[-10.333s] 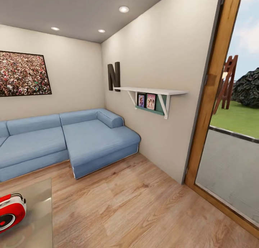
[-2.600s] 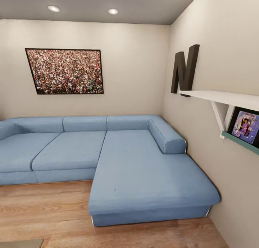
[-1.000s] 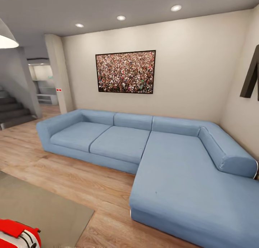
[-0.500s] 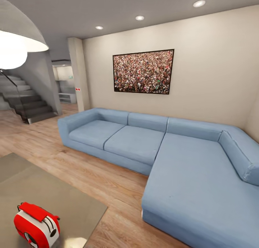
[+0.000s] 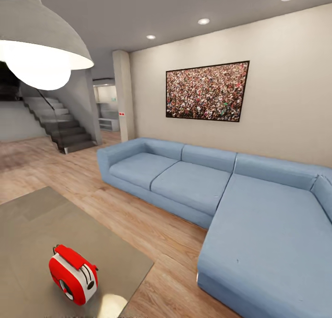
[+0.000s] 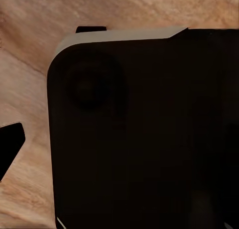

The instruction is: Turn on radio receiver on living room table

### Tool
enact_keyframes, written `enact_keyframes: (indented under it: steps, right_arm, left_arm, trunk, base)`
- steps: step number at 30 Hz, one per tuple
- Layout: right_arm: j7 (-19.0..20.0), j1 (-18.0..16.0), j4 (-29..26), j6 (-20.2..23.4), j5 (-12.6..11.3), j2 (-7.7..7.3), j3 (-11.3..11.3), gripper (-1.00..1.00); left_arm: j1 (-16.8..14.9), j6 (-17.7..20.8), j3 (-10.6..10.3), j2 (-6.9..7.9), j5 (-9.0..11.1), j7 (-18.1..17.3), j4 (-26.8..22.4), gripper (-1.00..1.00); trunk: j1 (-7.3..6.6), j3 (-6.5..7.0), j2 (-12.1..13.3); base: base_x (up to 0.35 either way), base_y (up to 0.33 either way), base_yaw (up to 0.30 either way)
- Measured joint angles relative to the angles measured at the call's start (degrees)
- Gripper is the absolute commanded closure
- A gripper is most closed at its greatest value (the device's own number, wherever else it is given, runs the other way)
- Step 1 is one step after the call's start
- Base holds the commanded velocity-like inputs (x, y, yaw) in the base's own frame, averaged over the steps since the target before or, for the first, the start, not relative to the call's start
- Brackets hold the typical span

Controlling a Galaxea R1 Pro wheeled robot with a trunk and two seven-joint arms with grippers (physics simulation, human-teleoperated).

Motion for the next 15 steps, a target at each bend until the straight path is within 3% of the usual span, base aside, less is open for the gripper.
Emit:
enact_keyframes:
  steps: [15]
  right_arm:
    - [0.1,0.0,0.0,0.0,0.0,-0.01,0.0,-1.0]
  left_arm:
    - [0.0,0.0,0.1,0.0,0.0,0.0,0.0,-1.0]
  trunk:
    - [0.0,0.0,0.0]
  base:
    - [0.0,0.0,0.275]
